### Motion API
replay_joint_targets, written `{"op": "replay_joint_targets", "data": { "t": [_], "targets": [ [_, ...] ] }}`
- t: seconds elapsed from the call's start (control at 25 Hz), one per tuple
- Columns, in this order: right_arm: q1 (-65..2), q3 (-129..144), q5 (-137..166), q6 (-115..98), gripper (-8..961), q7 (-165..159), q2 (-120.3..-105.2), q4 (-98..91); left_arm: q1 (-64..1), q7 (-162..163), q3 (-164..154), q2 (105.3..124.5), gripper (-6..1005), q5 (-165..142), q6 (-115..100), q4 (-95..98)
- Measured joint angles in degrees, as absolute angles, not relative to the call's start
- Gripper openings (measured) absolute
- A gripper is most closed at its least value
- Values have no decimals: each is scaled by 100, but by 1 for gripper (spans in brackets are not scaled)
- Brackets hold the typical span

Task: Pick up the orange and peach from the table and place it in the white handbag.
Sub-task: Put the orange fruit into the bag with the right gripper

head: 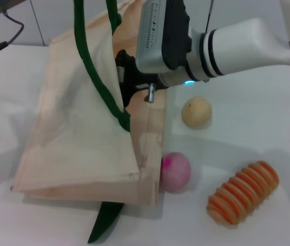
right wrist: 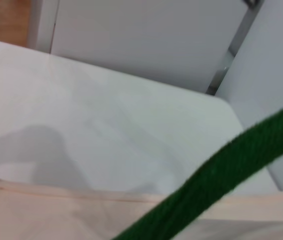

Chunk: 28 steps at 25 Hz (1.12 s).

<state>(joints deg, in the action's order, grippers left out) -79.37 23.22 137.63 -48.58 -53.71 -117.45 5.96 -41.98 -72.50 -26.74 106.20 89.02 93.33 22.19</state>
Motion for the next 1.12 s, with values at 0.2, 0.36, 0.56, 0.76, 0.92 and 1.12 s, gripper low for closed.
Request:
{"op": "replay_joint_targets", "data": {
  "t": [0.2,0.36,0.56,0.76,0.92,1.12],
  "targets": [
    [-7937,1861,13788,-4401,71,-4818,-11745,855,-4177,-7248,-2680,10626,113,8903,9251,2220],
    [-7930,1679,13792,-4102,74,-4285,-11743,1109,-4171,-7254,-2681,10632,113,8903,9221,2219],
    [-7880,1534,13801,-4093,77,-3881,-11742,1218,-4158,-7254,-2681,10631,113,8903,9169,2220],
    [-7714,1212,13806,-4110,211,-3404,-11726,1367,-4096,-7260,-2679,10612,113,8902,9084,2147],
    [-7661,1182,13808,-4114,382,-3388,-11711,1372,-4026,-7268,-2683,10610,113,8900,8984,2145],
    [-7537,1156,13785,-4200,594,-3425,-11682,1351,-3960,-7301,-2683,10601,113,8897,8927,2144]
  ]
}}
